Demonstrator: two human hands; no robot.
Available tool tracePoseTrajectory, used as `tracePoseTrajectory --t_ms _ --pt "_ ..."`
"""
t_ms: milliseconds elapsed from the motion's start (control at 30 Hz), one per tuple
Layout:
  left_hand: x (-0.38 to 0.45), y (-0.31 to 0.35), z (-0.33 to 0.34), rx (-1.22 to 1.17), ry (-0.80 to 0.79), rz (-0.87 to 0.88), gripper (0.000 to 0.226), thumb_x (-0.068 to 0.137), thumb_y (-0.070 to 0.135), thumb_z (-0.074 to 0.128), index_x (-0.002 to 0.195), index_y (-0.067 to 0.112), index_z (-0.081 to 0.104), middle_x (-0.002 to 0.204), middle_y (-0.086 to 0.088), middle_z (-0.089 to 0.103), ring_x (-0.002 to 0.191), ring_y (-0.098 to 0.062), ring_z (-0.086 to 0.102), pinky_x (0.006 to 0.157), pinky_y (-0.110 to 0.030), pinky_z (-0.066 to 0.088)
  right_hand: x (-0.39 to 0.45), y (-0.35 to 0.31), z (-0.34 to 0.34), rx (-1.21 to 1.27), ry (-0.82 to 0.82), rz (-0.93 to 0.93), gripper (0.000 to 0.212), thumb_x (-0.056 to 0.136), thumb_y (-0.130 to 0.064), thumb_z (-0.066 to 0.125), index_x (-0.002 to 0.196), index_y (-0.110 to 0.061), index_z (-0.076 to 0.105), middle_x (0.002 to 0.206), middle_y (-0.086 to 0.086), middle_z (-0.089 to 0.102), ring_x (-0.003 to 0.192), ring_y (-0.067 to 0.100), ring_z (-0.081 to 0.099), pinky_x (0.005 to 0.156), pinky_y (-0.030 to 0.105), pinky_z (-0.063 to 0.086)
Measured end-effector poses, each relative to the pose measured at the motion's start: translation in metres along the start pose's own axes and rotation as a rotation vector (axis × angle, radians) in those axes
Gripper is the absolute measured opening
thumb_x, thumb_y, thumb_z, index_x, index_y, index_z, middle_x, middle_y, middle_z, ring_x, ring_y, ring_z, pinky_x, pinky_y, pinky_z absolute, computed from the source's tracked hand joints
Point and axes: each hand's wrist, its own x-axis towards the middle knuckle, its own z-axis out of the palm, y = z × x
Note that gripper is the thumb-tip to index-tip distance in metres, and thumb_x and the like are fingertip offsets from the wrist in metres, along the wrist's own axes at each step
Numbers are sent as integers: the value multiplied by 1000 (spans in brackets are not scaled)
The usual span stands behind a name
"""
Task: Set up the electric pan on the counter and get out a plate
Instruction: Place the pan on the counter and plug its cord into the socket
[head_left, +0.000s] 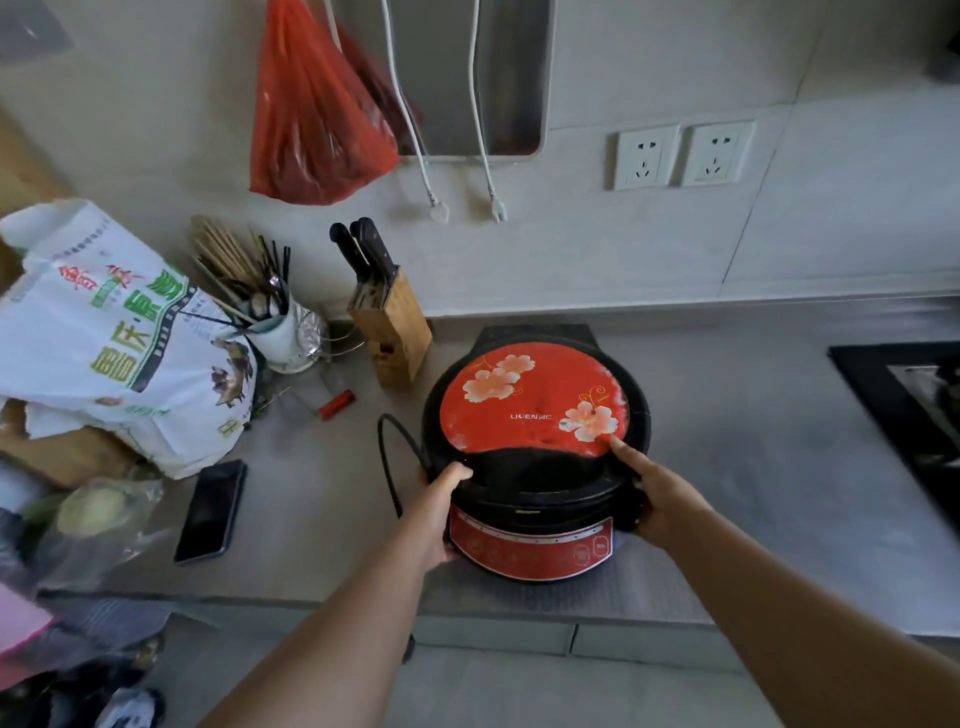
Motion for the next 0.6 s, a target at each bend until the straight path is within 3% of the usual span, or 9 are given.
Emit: tracePoseTrajectory --t_ms 67,133,267,400,600 --pt "12 3 3 20 -18 -20 41 81 40 61 117 23 51 98 0 58 98 -21 54 80 -36 44 6 -1 -1 14 18 2 30 87 -33 68 91 -5 59 86 14 66 76 28 63 59 38 47" --pt "24 5 8 33 -40 -32 35 83 40 59 113 24 51 101 0 57 101 -22 53 86 -38 42 14 -2 -5 15 38 9 33 85 -35 70 95 -6 60 88 14 67 78 28 64 61 39 49" --pt "39 8 25 38 -88 -50 16 87 38 56 96 25 51 94 1 56 87 -18 53 79 -34 43 28 -10 -17 18 93 4 39 81 -38 73 97 -5 60 93 15 67 83 29 65 64 41 50" --pt "54 11 35 46 -93 -67 30 85 37 58 111 24 51 97 0 57 93 -20 54 85 -35 43 35 -14 -24 34 127 2 32 85 -35 69 86 -6 56 87 12 63 77 26 60 71 41 48" --pt "70 16 42 76 -150 -112 49 82 37 60 127 23 49 129 -6 54 119 -27 51 105 -46 40 48 -25 -34 -2 113 16 41 81 -45 70 91 -6 59 97 13 66 88 28 63 87 44 47"
